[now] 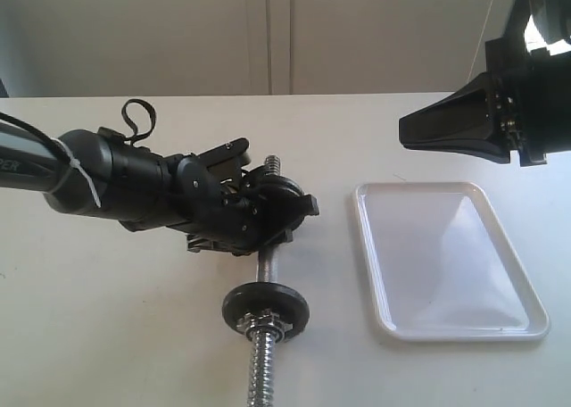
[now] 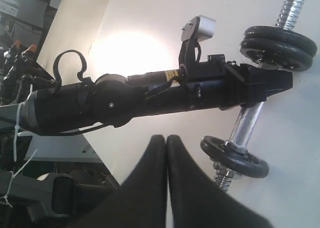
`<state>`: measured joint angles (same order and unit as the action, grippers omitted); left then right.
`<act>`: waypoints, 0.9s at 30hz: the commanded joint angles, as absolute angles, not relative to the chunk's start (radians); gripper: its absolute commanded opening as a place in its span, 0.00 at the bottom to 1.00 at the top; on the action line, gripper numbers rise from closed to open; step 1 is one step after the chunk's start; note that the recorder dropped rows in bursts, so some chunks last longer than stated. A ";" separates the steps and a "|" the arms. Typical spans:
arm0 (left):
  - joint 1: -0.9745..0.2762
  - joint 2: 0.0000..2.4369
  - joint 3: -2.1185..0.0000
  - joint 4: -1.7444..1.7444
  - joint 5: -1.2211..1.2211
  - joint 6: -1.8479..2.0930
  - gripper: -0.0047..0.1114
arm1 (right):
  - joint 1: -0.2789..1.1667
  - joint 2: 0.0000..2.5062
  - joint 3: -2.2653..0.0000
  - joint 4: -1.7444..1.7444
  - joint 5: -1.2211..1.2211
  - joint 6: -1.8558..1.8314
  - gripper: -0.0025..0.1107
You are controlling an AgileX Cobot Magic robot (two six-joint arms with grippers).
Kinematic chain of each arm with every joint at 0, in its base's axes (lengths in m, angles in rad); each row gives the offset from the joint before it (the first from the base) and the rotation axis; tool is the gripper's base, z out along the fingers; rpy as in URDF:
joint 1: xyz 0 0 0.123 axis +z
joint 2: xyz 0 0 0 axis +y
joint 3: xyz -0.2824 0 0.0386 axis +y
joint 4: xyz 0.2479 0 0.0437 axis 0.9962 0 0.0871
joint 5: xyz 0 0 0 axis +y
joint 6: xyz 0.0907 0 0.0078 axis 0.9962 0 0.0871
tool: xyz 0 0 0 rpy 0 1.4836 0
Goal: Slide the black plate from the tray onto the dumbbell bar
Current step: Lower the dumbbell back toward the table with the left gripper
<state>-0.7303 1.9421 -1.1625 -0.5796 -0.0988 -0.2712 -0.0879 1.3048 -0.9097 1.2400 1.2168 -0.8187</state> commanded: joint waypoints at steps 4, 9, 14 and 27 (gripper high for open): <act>-0.729 1.891 -1.199 -0.585 -0.268 -0.235 0.04 | -0.091 1.297 -0.904 1.244 1.221 -0.834 0.02; -0.729 1.891 -1.199 -0.586 -0.268 -0.235 0.04 | -0.091 1.297 -0.904 1.244 1.221 -0.834 0.02; -0.729 1.894 -1.199 -0.616 -0.274 -0.235 0.04 | -0.091 1.297 -0.904 1.244 1.221 -0.834 0.02; -0.729 1.908 -1.199 -0.686 -0.284 -0.221 0.04 | -0.089 1.297 -0.904 1.248 1.221 -0.834 0.02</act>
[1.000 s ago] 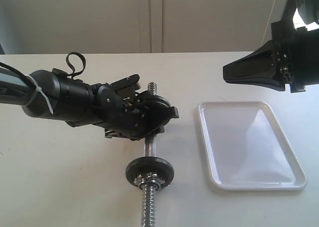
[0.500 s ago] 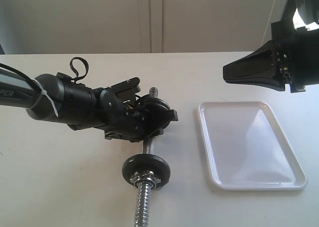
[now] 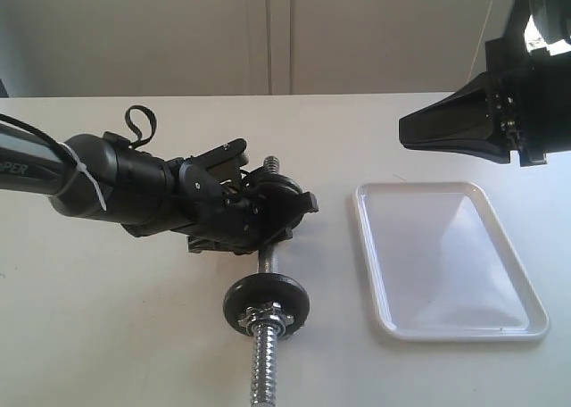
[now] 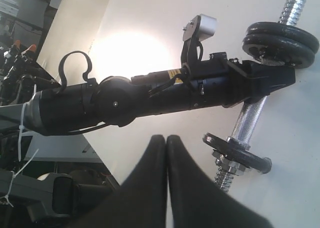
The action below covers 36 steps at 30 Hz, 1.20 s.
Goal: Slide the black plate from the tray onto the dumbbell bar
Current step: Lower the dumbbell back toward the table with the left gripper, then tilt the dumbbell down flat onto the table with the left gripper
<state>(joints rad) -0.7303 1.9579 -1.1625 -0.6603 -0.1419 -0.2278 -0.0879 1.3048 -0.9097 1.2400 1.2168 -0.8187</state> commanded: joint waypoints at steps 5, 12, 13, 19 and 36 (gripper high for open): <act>-0.729 1.908 -1.199 -0.688 -0.286 -0.221 0.04 | -0.089 1.297 -0.904 1.251 1.221 -0.834 0.02; -0.725 1.908 -1.199 -0.688 -0.287 -0.206 0.04 | -0.089 1.297 -0.904 1.251 1.221 -0.834 0.02; -0.722 1.908 -1.199 -0.688 -0.282 -0.206 0.04 | -0.089 1.297 -0.904 1.251 1.221 -0.834 0.02; -0.707 1.909 -1.199 -0.700 -0.251 -0.206 0.04 | -0.089 1.297 -0.904 1.251 1.221 -0.834 0.02; -0.707 1.909 -1.199 -0.700 -0.231 -0.180 0.04 | -0.089 1.297 -0.904 1.251 1.221 -0.834 0.02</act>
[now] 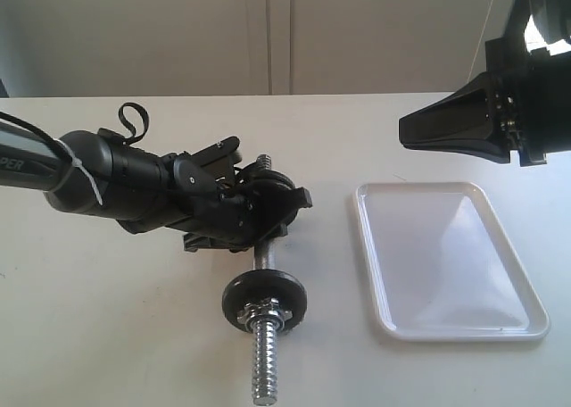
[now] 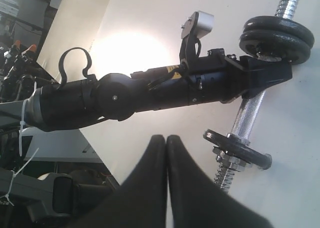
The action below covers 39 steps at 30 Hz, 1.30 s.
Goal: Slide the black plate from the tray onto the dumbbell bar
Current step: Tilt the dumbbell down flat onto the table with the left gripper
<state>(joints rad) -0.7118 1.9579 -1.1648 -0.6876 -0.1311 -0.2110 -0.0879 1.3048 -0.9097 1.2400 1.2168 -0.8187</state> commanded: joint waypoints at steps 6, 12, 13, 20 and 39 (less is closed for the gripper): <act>-0.707 1.920 -1.199 -0.700 -0.209 -0.180 0.04 | -0.089 1.297 -0.904 1.251 1.221 -0.834 0.02; -0.707 1.945 -1.199 -0.700 -0.193 -0.180 0.37 | -0.089 1.297 -0.904 1.259 1.221 -0.834 0.02; -0.707 1.945 -1.199 -0.700 -0.192 -0.180 0.40 | -0.089 1.297 -0.904 1.259 1.221 -0.834 0.02; -0.707 1.945 -1.199 -0.700 -0.184 -0.180 0.48 | -0.089 1.297 -0.904 1.259 1.221 -0.834 0.02; -0.703 1.945 -1.199 -0.700 -0.132 -0.180 0.48 | -0.089 1.297 -0.904 1.264 1.221 -0.834 0.02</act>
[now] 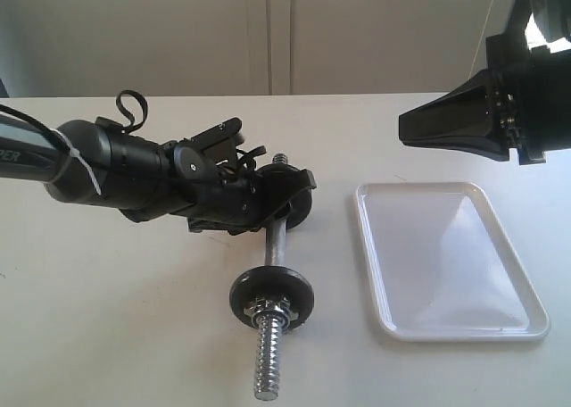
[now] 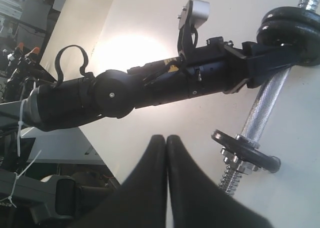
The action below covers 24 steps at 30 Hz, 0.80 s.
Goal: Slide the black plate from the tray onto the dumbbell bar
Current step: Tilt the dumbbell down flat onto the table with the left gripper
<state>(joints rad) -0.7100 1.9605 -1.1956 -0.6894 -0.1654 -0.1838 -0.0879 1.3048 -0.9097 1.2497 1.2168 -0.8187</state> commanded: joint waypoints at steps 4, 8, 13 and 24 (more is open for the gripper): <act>-0.687 1.945 -1.199 -0.700 -0.096 -0.180 0.54 | -0.089 1.297 -0.904 1.266 1.221 -0.834 0.02; -0.677 1.945 -1.199 -0.681 -0.056 -0.180 0.65 | -0.089 1.297 -0.904 1.267 1.221 -0.834 0.02; -0.676 1.943 -1.199 -0.672 -0.027 -0.180 0.67 | -0.089 1.297 -0.904 1.267 1.221 -0.834 0.02; -0.668 1.861 -1.199 -0.581 0.026 -0.176 0.67 | -0.089 1.297 -0.904 1.267 1.221 -0.834 0.02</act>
<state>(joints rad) -0.6723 1.8821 -1.1956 -0.5978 0.0000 -0.1781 -0.0879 1.3048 -0.9097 1.2522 1.2168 -0.8187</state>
